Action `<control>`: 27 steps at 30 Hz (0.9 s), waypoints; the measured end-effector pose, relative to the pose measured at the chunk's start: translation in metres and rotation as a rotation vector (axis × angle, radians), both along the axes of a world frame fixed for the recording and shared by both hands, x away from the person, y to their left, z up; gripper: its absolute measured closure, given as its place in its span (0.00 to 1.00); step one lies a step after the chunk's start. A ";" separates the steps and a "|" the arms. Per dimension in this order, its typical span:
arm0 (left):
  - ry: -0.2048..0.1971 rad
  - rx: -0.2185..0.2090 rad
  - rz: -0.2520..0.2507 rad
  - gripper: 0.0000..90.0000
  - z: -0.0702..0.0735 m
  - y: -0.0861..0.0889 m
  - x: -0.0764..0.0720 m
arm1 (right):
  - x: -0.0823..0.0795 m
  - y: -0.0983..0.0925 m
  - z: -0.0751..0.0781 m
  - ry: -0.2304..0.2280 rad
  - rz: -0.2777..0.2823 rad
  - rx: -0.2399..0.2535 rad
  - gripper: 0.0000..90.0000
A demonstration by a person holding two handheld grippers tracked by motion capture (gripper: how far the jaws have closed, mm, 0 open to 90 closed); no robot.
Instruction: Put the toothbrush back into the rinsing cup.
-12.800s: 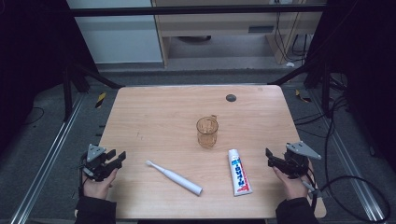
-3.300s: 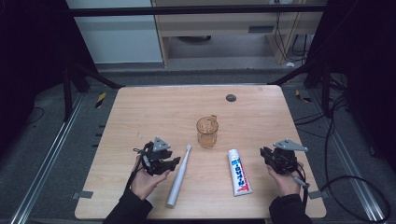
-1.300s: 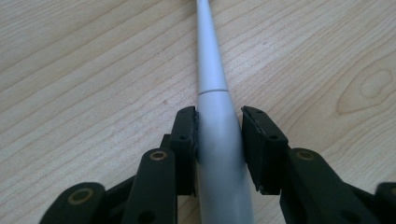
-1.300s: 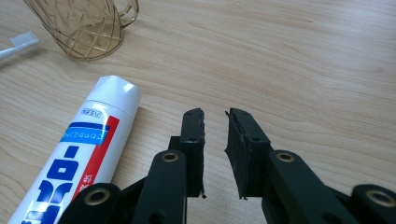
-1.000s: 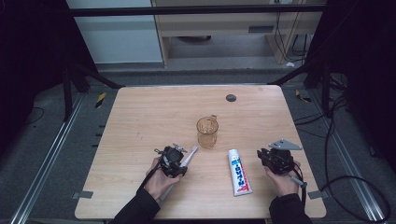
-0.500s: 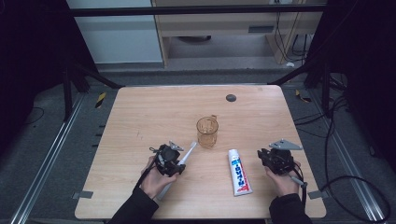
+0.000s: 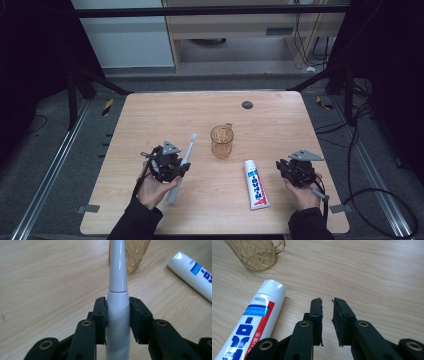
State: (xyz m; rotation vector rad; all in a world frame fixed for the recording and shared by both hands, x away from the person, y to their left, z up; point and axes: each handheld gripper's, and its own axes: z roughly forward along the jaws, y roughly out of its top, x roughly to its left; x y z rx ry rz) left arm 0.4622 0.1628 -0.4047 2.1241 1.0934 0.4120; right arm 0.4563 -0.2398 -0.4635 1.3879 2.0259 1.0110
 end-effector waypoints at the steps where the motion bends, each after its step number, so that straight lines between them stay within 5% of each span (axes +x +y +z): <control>1: -0.013 -0.010 0.004 0.75 0.003 0.002 -0.001 | 0.000 0.000 0.000 -0.001 0.000 0.000 0.86; 16: -0.233 -0.107 0.083 0.75 0.046 0.018 -0.001 | -0.001 0.001 0.001 -0.022 -0.012 -0.006 0.84; 27: -0.349 -0.216 0.128 0.75 0.069 0.001 0.022 | 0.000 0.000 -0.002 -0.057 -0.030 -0.026 0.68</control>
